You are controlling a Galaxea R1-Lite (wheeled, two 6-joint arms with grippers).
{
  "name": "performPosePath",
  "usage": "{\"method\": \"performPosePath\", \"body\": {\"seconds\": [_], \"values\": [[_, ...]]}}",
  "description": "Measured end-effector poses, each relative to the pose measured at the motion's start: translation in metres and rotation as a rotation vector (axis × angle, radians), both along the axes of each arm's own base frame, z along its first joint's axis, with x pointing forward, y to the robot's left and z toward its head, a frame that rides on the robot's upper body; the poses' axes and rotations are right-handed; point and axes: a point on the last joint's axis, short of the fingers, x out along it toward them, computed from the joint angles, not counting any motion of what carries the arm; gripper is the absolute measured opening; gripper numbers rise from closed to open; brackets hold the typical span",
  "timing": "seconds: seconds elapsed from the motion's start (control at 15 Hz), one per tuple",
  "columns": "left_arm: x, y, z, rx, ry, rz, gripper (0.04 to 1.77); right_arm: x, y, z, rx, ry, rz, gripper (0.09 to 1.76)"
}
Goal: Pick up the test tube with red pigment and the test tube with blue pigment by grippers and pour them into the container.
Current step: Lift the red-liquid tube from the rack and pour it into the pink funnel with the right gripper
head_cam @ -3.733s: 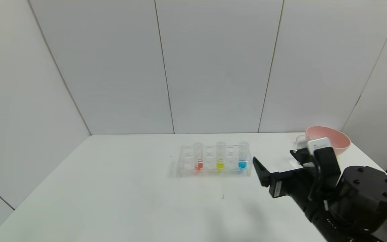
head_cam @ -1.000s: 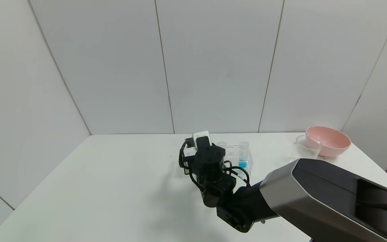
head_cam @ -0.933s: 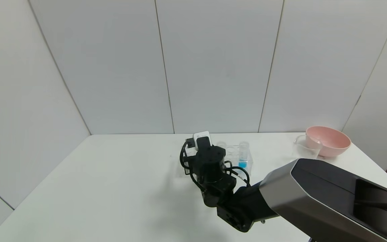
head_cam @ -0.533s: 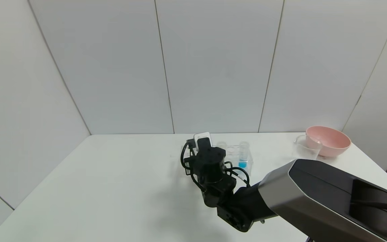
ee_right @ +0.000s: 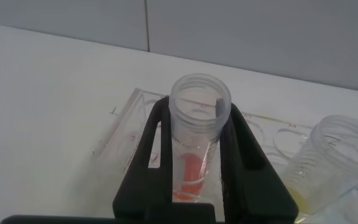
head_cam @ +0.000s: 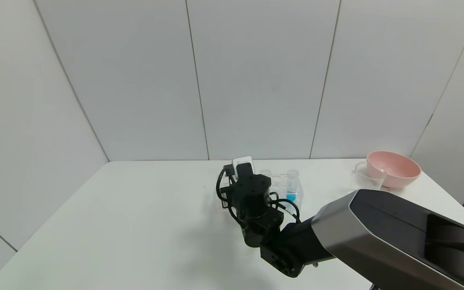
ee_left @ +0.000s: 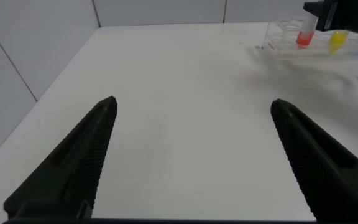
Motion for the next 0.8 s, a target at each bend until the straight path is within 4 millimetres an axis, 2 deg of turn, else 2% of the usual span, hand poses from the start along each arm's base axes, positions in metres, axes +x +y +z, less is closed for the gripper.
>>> {"method": "performPosePath", "body": {"seconds": [0.47, 0.6, 0.8], "values": [[0.000, 0.000, 0.000, 0.000, 0.000, 0.000, 1.76, -0.012, -0.008, 0.060, 0.007, -0.057, 0.030, 0.50], [0.000, 0.000, 0.000, 0.000, 0.000, 0.000, 1.76, -0.015, -0.010, 0.069, 0.012, -0.069, 0.036, 0.50], [0.000, 0.000, 0.000, 0.000, 0.000, 0.000, 1.76, -0.015, -0.012, 0.071, 0.014, -0.073, 0.039, 0.50]]}}
